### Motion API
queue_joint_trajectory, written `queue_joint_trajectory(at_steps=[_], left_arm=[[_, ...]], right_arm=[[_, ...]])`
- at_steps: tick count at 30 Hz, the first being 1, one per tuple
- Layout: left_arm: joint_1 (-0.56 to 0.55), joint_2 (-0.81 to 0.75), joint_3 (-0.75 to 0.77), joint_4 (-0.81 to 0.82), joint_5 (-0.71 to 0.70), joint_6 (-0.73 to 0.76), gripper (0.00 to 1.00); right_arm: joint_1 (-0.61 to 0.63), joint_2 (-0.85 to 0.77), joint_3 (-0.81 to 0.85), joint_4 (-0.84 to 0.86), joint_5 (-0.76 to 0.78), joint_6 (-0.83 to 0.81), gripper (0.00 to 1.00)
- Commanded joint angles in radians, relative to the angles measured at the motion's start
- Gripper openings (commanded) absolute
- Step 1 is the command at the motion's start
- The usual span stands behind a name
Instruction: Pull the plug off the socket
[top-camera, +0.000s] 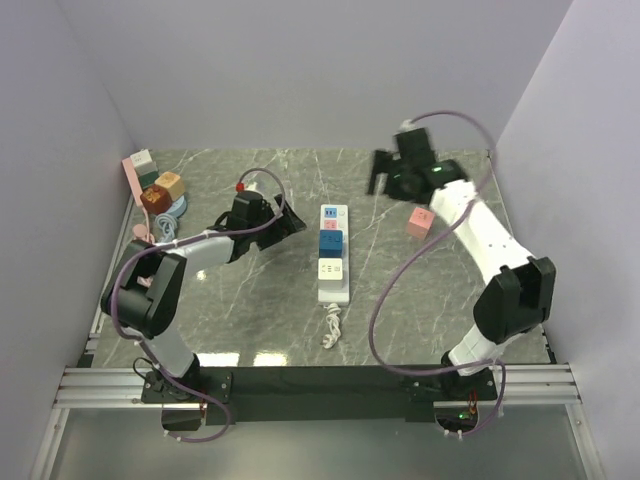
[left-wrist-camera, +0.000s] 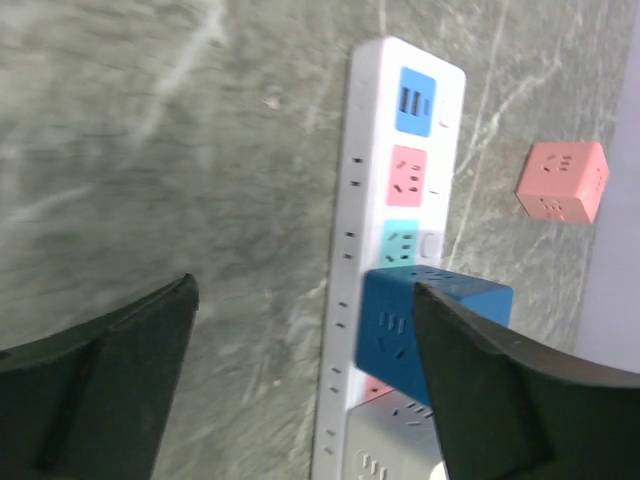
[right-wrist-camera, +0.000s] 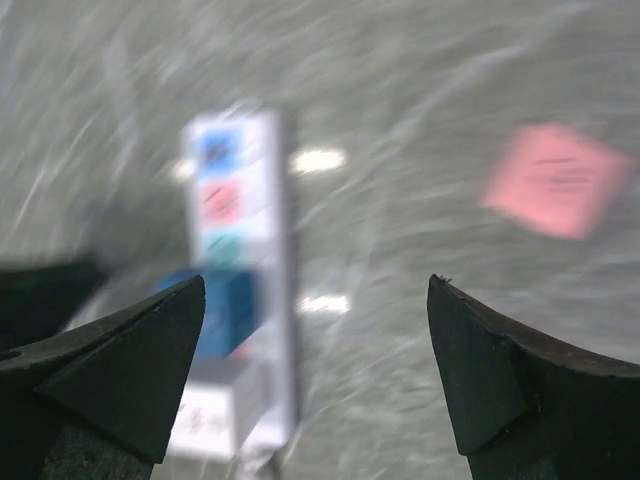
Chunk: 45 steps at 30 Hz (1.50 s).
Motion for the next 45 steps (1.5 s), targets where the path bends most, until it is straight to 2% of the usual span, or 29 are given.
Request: queue_joint_trajectory(at_steps=[1, 4, 9, 22, 24, 26, 27, 28, 29, 30, 32, 33, 34, 35, 37, 39, 40, 41, 45], left_arm=[[0.028, -0.076, -0.021, -0.001, -0.011, 0.003, 0.99], [0.045, -0.098, -0.029, -0.012, 0.006, 0.002, 0.99], [0.075, -0.156, -0.080, -0.001, 0.000, -0.009, 0.99], [0.124, -0.233, -0.172, 0.028, 0.009, -0.024, 0.99], [0.129, -0.233, -0.179, 0.028, 0.012, -0.026, 0.99], [0.129, -0.233, -0.186, 0.033, 0.016, -0.027, 0.99], [0.129, -0.233, -0.190, 0.037, 0.019, -0.029, 0.99], [0.129, -0.233, -0.193, 0.041, 0.019, -0.029, 0.99], [0.129, -0.228, -0.195, 0.047, 0.023, -0.030, 0.99], [0.131, -0.225, -0.196, 0.048, 0.026, -0.030, 1.00], [0.131, -0.216, -0.195, 0.056, 0.036, -0.030, 1.00], [0.131, -0.213, -0.193, 0.057, 0.039, -0.033, 0.99], [0.131, -0.210, -0.193, 0.062, 0.041, -0.033, 0.99], [0.131, -0.205, -0.192, 0.067, 0.052, -0.033, 0.99], [0.131, -0.198, -0.192, 0.094, 0.070, -0.037, 0.99], [0.131, -0.179, -0.192, 0.137, 0.107, -0.043, 0.99], [0.129, -0.170, -0.189, 0.152, 0.122, -0.046, 0.99], [0.129, -0.152, -0.186, 0.172, 0.153, -0.055, 0.99], [0.125, -0.103, -0.172, 0.231, 0.188, -0.078, 0.99]], right_arm=[[0.144, -0.017, -0.061, 0.045, -0.122, -0.032, 0.98], [0.220, 0.010, -0.069, 0.065, -0.157, 0.015, 0.98], [0.329, 0.097, -0.037, 0.039, -0.073, 0.055, 0.99], [0.428, 0.339, 0.063, -0.024, 0.074, 0.210, 1.00], [0.429, 0.368, 0.083, -0.050, 0.100, 0.236, 0.96], [0.431, 0.388, 0.077, -0.020, 0.082, 0.230, 0.88], [0.431, 0.391, 0.068, -0.009, 0.074, 0.227, 0.75], [0.431, 0.398, 0.068, -0.003, 0.068, 0.223, 0.69], [0.431, 0.404, 0.068, 0.007, 0.064, 0.221, 0.66], [0.431, 0.411, 0.074, 0.007, 0.056, 0.216, 0.56], [0.431, 0.425, 0.075, 0.005, 0.050, 0.209, 0.46], [0.431, 0.425, 0.065, 0.011, 0.041, 0.203, 0.38], [0.431, 0.413, 0.058, 0.020, 0.010, 0.184, 0.13], [0.431, 0.402, 0.051, 0.037, 0.004, 0.177, 0.00], [0.425, 0.337, 0.011, 0.072, -0.086, 0.134, 0.00], [0.419, 0.275, -0.067, 0.198, -0.204, 0.083, 0.00], [0.406, 0.229, -0.084, 0.233, -0.337, 0.071, 0.00], [0.396, 0.214, -0.098, 0.291, -0.407, 0.060, 0.00], [0.368, 0.218, -0.098, 0.352, -0.639, 0.064, 0.00]])
